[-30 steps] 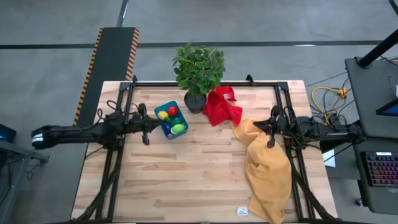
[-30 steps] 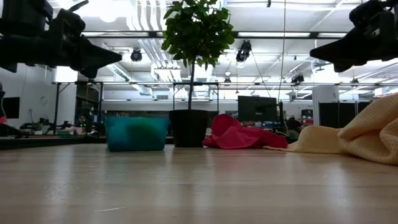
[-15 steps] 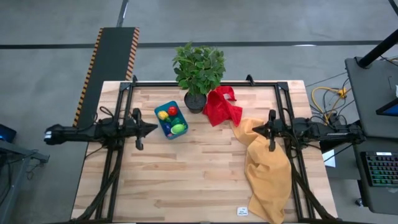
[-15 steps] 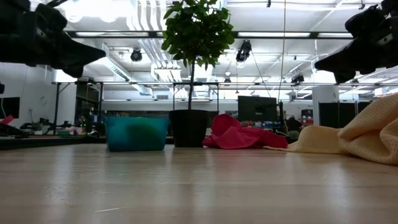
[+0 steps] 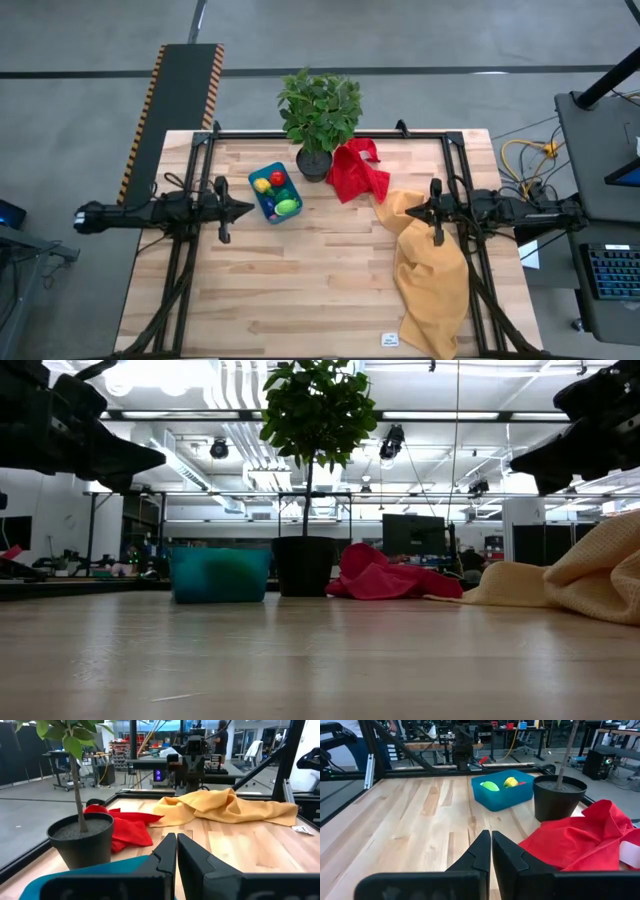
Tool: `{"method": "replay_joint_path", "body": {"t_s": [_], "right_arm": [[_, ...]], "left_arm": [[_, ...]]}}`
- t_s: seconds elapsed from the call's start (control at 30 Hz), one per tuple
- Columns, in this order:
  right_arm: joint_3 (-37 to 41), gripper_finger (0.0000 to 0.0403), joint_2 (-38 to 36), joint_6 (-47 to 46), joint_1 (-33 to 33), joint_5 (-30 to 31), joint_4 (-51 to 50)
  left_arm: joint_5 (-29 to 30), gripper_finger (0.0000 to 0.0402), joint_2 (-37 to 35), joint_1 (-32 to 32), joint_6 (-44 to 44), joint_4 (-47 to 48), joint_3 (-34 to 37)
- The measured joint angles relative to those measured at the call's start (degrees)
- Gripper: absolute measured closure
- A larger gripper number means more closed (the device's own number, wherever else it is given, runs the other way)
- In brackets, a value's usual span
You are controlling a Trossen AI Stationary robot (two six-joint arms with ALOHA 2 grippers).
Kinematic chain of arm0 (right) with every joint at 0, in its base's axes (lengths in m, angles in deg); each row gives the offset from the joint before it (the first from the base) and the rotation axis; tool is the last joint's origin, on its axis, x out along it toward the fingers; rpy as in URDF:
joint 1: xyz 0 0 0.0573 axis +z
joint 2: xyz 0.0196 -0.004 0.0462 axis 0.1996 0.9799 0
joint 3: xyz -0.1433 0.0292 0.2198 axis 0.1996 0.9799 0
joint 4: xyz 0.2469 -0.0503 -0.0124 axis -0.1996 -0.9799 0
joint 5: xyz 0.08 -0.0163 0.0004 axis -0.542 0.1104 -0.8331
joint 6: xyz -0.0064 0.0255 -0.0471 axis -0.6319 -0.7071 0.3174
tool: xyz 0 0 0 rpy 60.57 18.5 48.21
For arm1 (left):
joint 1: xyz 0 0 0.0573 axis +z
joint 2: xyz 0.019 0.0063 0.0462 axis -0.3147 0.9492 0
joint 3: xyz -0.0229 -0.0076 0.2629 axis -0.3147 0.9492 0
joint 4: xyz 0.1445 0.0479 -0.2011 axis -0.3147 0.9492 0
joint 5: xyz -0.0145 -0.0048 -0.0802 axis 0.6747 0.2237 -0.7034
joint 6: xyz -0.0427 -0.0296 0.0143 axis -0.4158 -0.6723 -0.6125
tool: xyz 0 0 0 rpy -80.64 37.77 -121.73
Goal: Pick and placing Produce into tupperware
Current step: Return to Home Position
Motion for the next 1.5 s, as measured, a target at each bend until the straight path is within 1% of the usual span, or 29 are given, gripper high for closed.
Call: {"method": "replay_joint_path", "body": {"t_s": [0.5,0.8,1.5], "right_arm": [[-0.04,0.0394,0.09,0.29,0.0,0.04,0.08],[-0.11,0.0394,0.09,0.26,0.0,0.05,-0.07],[-0.13,0.0394,0.09,0.26,0.0,0.02,-0.02]], "left_arm": [[0.37,0.0401,-0.38,0.07,-0.04,0.08,0.02],[0.65,0.0401,0.43,0.04,-0.09,-3.67,0.39],[0.38,0.0402,0.84,0.04,-0.07,-4.13,0.24]]}}
